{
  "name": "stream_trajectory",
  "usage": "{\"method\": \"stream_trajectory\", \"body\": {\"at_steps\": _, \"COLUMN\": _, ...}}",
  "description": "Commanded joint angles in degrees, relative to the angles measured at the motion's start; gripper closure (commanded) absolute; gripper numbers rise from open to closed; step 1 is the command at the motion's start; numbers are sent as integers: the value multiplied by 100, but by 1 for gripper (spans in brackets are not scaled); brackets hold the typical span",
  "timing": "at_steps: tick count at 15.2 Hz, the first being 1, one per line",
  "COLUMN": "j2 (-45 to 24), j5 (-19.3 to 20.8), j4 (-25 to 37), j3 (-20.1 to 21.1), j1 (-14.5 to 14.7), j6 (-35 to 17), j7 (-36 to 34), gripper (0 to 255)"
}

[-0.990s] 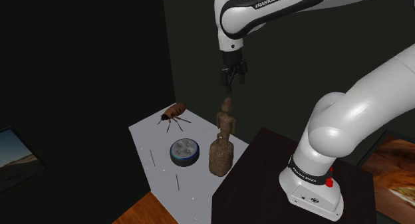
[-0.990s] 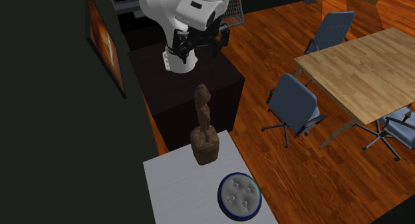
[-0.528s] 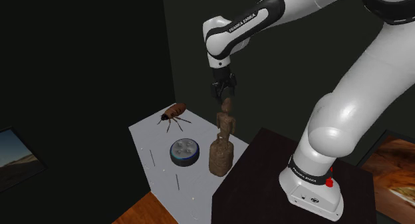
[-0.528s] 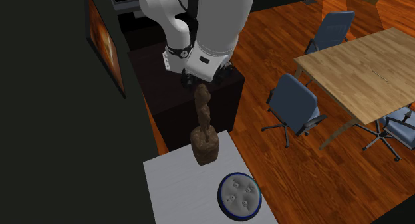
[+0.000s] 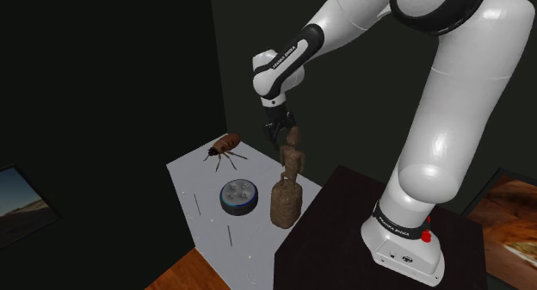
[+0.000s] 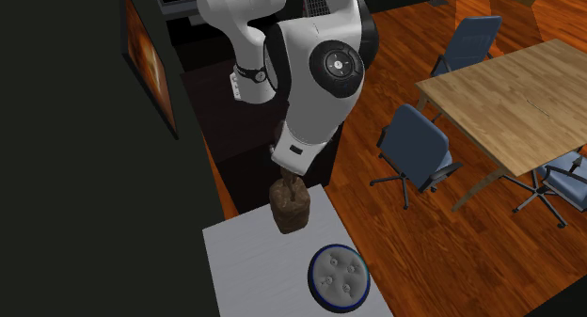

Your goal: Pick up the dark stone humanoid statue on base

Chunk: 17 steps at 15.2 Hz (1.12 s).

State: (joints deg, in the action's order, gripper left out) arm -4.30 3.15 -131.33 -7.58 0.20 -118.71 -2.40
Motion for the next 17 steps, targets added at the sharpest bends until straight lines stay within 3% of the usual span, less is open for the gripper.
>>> {"method": "stream_trajectory", "body": {"at_steps": 1, "j2": -115, "j5": -16, "j4": -38, "j3": -1, "j1": -4, "j6": -143, "j7": 8, "gripper": 0}}
{"method": "stream_trajectory", "body": {"at_steps": 8, "j2": -440, "j5": -51, "j4": -130, "j3": 5, "j1": -13, "j6": -559, "j7": 19, "gripper": 0}}
{"method": "stream_trajectory", "body": {"at_steps": 9, "j2": -442, "j5": -53, "j4": -126, "j3": 8, "j1": -9, "j6": -556, "j7": 14, "gripper": 255}}
{"method": "stream_trajectory", "body": {"at_steps": 17, "j2": -442, "j5": -52, "j4": -120, "j3": 7, "j1": -10, "j6": -550, "j7": 16, "gripper": 255}}
